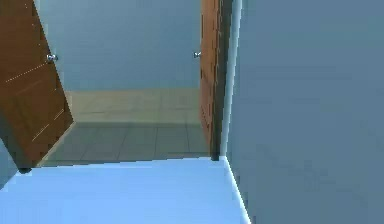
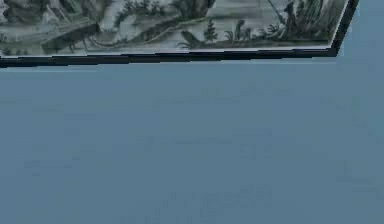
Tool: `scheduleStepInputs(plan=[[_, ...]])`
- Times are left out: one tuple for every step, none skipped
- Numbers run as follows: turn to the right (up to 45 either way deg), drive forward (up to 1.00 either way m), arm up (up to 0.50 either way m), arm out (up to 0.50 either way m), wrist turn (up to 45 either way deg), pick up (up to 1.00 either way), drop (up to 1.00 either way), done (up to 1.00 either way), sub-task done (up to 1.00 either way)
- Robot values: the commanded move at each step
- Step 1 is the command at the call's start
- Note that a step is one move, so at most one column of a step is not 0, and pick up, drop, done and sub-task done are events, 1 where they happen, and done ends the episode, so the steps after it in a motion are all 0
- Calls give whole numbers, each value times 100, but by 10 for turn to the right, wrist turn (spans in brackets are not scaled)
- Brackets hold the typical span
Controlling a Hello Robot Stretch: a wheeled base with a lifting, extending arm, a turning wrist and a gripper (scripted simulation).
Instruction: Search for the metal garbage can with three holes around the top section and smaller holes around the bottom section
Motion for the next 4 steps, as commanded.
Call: scheduleStepInputs(plan=[[-450,0,0,0,0,0,0,0,0],[-360,0,0,0,0,0,0,0,0],[0,30,0,0,0,0,0,0,0],[450,0,0,0,0,0,0,0,0]])
